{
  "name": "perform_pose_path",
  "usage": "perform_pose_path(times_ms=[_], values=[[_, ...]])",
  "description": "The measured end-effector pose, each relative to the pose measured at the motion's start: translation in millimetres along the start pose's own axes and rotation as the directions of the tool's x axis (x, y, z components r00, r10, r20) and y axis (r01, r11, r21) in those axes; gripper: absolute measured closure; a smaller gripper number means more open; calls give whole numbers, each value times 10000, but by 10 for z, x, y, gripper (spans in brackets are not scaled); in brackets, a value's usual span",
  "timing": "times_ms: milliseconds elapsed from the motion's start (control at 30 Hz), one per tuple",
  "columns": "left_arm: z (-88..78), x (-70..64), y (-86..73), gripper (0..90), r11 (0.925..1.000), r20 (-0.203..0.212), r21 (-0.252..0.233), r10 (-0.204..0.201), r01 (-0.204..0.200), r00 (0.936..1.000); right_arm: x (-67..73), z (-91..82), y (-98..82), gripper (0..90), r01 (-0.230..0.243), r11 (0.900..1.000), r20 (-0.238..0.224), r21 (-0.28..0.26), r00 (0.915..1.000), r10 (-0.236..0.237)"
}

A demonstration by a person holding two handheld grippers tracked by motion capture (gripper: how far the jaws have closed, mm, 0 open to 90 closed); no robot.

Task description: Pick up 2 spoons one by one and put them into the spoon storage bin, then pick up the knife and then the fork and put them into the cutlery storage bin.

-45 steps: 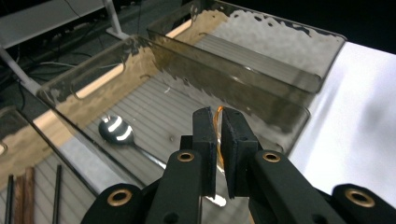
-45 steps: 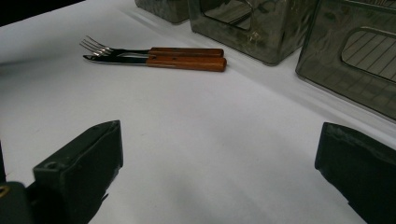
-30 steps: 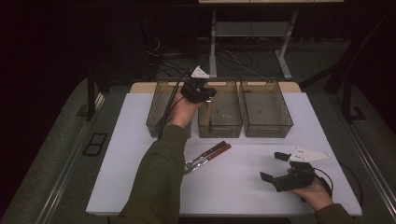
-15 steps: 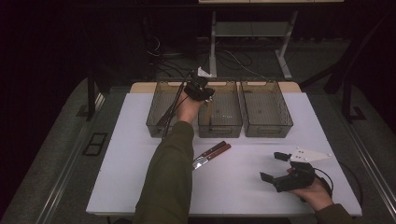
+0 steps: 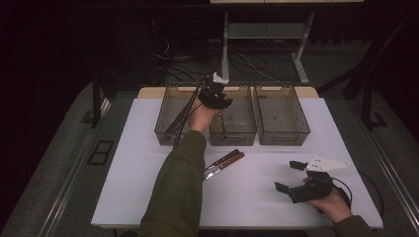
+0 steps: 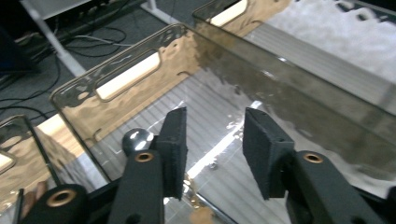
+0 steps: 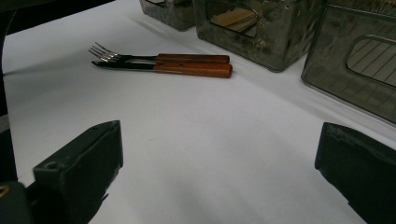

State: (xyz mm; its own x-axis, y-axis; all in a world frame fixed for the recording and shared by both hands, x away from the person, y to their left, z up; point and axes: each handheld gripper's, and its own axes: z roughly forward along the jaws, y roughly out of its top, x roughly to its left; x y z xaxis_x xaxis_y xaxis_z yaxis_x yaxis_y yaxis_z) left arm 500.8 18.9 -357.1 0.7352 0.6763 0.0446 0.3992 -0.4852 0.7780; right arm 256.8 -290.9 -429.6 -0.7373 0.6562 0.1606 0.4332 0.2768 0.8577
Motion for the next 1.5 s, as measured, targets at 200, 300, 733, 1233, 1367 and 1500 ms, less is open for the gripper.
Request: perform_pose_path(times_ms=[200,300,733,1233,1367,1500], values=[[-109,-48,7,510,9993,354,-362,-91,104,9993,-3,4,-1,12,20,10000,16,42,10000,-21],[-169,-76,-10,483,9987,517,-492,-136,162,9986,-3,5,0,12,38,10000,24,42,10000,-38],[-395,-237,-174,364,9966,1062,-822,151,-64,9942,-8,6,-3,12,24,10000,53,89,10000,-25],[-747,-489,-582,217,9961,1549,-867,282,-148,9875,-17,12,-7,12,0,9999,109,160,9999,-1],[-831,-525,-736,200,9969,1558,-749,365,-251,9871,-15,13,-8,12,11,9999,137,160,9999,-13],[-896,-574,-898,209,9972,1536,-744,220,-106,9879,-13,19,-9,12,-16,9998,134,177,9999,14]])
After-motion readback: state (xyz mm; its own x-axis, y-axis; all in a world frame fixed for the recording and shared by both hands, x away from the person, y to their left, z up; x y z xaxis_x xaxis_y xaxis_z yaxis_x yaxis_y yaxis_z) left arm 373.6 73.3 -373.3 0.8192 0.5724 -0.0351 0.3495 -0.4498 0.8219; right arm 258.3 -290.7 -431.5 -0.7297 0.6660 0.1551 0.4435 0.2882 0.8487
